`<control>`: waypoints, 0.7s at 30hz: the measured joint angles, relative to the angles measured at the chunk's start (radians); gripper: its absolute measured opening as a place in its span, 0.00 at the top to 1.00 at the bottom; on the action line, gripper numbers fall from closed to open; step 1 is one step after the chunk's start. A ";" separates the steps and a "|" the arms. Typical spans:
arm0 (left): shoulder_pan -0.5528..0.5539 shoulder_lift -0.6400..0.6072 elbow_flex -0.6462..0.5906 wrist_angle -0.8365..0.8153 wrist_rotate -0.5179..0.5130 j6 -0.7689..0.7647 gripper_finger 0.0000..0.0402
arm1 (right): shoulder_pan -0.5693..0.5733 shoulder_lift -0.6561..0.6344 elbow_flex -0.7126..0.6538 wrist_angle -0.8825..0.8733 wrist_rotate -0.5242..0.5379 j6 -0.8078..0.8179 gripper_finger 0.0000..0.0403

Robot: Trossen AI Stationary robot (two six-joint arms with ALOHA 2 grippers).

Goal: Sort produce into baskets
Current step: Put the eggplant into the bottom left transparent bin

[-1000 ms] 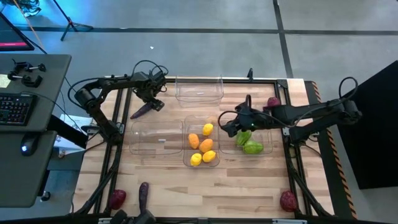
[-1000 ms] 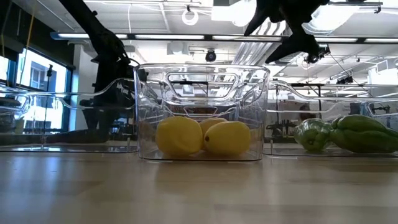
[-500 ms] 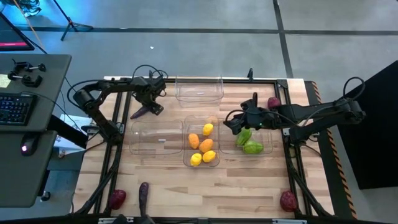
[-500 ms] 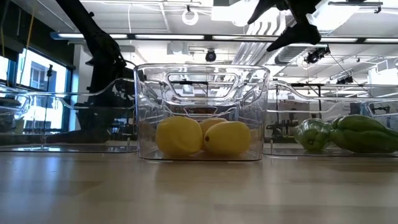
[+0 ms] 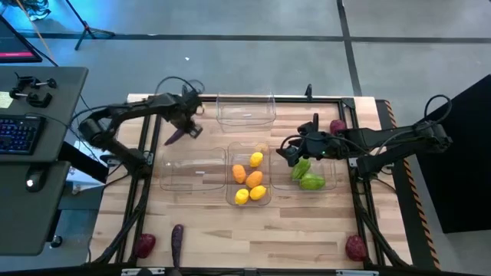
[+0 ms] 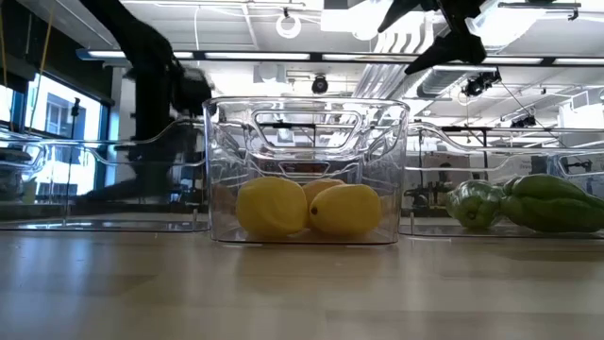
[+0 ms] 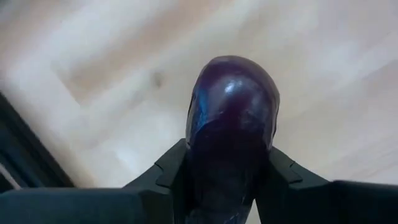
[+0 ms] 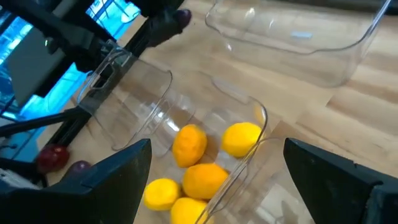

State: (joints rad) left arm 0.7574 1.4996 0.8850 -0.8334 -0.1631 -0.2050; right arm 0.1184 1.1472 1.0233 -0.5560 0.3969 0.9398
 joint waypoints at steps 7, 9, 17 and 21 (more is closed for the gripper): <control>-0.068 -0.311 0.047 0.059 -0.003 -0.124 0.73 | 0.000 -0.005 0.000 0.008 0.077 -0.081 0.12; -0.109 -0.399 0.051 0.091 -0.003 -0.161 0.70 | -0.001 -0.005 0.000 0.016 0.105 -0.112 0.12; -0.339 -0.648 0.056 0.159 -0.003 -0.357 0.69 | -0.001 -0.005 0.000 0.057 0.175 -0.222 0.12; -0.510 -0.669 0.056 0.157 0.018 -0.453 0.69 | -0.001 -0.005 0.000 0.055 0.175 -0.255 0.12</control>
State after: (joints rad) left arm 0.2474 0.8310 0.9405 -0.6765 -0.1456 -0.6585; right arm 0.1177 1.1423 1.0237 -0.5008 0.5721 0.6852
